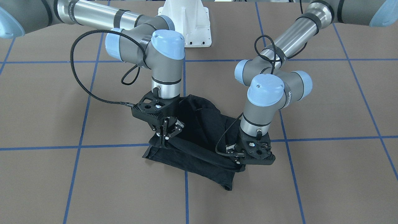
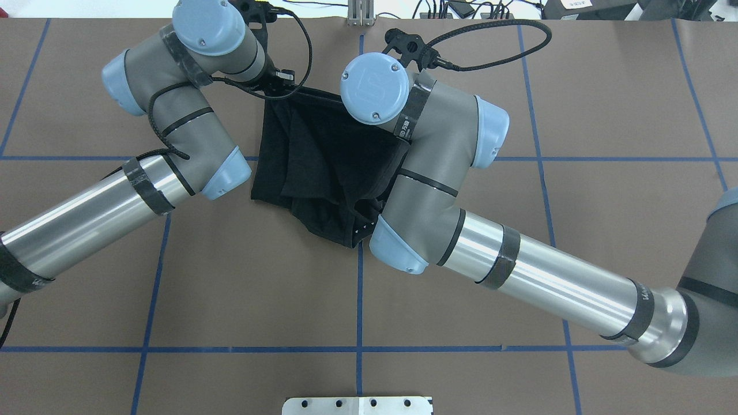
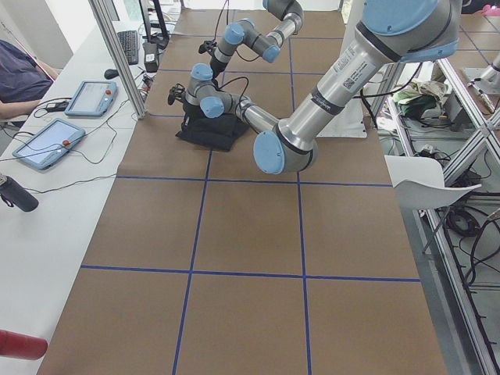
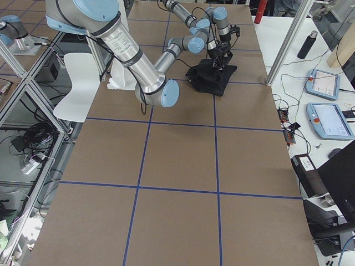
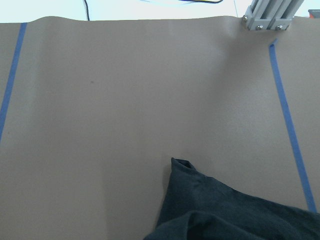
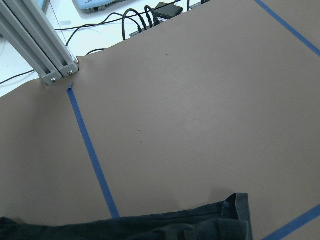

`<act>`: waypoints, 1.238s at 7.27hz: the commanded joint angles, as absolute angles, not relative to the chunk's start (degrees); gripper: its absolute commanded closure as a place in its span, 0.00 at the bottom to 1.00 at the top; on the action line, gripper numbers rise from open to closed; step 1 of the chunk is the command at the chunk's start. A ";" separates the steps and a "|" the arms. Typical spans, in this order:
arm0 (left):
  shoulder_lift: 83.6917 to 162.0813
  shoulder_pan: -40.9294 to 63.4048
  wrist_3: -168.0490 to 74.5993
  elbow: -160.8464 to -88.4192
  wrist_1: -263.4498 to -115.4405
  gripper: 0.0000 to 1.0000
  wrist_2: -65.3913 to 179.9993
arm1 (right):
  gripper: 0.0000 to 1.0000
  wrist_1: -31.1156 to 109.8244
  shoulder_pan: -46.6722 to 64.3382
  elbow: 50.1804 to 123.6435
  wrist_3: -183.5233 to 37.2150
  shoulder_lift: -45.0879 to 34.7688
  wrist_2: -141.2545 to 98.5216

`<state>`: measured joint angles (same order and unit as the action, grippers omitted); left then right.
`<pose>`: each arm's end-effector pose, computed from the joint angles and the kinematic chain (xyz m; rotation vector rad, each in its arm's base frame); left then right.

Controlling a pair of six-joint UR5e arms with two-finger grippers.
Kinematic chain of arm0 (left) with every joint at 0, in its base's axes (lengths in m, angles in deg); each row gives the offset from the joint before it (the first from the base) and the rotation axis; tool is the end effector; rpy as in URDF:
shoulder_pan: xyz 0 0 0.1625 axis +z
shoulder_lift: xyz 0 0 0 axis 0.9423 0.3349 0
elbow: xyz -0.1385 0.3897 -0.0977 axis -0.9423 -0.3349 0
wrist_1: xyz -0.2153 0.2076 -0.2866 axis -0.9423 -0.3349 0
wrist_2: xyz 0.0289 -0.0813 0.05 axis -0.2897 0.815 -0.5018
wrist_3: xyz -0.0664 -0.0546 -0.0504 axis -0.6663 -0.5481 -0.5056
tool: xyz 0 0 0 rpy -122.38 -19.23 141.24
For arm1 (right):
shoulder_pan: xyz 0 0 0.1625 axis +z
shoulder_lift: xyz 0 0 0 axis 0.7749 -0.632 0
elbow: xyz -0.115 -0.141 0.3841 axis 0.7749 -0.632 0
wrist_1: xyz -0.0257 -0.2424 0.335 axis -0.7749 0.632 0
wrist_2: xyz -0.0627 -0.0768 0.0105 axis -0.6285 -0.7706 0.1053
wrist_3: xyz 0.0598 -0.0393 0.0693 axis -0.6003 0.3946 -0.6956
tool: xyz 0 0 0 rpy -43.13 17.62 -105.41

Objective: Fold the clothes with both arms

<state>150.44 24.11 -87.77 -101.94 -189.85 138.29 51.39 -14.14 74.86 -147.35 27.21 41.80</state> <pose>0.4742 -0.6585 0.2642 0.4304 0.8223 -0.0964 -0.5287 -0.5678 0.1520 0.3060 -0.7347 0.6438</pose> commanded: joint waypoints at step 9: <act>129.58 8.12 -54.58 -119.71 -193.22 0.00 157.85 | 0.00 53.93 -19.85 58.24 -138.31 42.89 42.90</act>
